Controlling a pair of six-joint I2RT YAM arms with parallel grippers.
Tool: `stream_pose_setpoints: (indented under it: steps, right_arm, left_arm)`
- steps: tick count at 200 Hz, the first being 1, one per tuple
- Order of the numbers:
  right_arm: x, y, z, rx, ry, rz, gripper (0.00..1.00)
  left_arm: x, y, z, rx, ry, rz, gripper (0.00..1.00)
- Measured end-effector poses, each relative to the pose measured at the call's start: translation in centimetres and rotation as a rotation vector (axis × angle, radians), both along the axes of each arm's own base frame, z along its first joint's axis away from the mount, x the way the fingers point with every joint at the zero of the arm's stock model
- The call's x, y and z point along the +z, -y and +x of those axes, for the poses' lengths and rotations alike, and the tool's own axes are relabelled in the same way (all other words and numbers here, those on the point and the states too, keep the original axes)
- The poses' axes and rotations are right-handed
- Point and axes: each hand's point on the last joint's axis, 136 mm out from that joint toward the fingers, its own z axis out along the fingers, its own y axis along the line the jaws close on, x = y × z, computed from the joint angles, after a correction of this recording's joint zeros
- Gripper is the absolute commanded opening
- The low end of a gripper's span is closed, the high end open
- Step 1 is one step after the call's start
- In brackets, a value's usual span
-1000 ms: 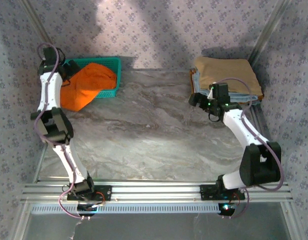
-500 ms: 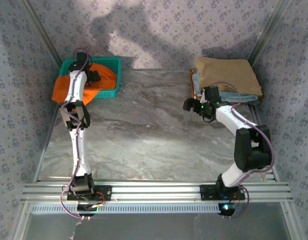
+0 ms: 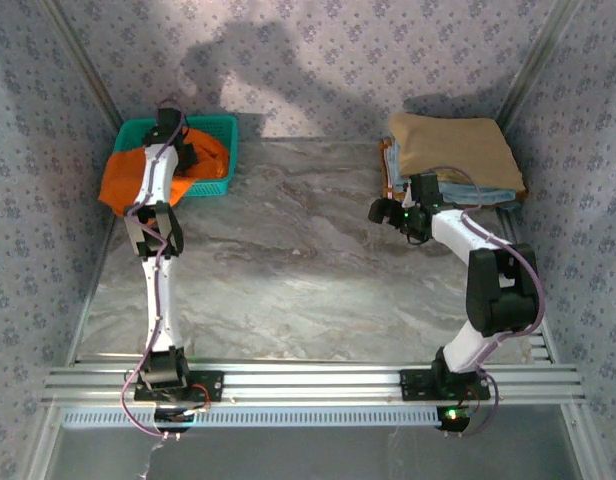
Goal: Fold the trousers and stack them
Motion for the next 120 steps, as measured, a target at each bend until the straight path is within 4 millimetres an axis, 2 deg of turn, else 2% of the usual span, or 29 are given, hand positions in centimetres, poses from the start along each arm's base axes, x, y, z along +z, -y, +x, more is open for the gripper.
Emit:
stream_pose_setpoints:
  steps: [27, 48, 66, 82, 90, 102, 120]
  right_arm:
    - [0.0, 0.0, 0.0, -0.001, 0.0, 0.0, 0.99]
    - [0.4, 0.0, 0.0, -0.001, 0.008, 0.002, 0.99]
    - [1.1, 0.0, 0.0, -0.004, 0.024, 0.006, 0.99]
    - [1.9, -0.1, 0.1, -0.008, 0.043, 0.013, 0.98]
    - [2.3, -0.1, 0.1, -0.009, 0.052, 0.016, 0.98]
    - [2.9, -0.3, 0.2, -0.01, 0.065, 0.022, 0.98]
    - [3.5, -0.4, 0.1, -0.012, 0.079, 0.029, 0.98]
  left_arm:
    - [2.0, 0.0, 0.0, -0.006, 0.028, 0.006, 0.0]
    - [6.3, 0.1, -0.2, -0.014, 0.092, 0.016, 0.0]
    - [12.5, 0.5, -0.6, -0.028, 0.196, 0.029, 0.0]
    - [19.3, 1.1, -1.9, -0.047, 0.307, 0.047, 0.0]
    - [23.1, 1.8, -3.0, -0.062, 0.368, 0.057, 0.0]
    - [27.5, 2.7, -4.6, -0.081, 0.445, 0.066, 0.0]
    - [34.5, 5.6, -7.6, -0.145, 0.574, 0.084, 0.0]
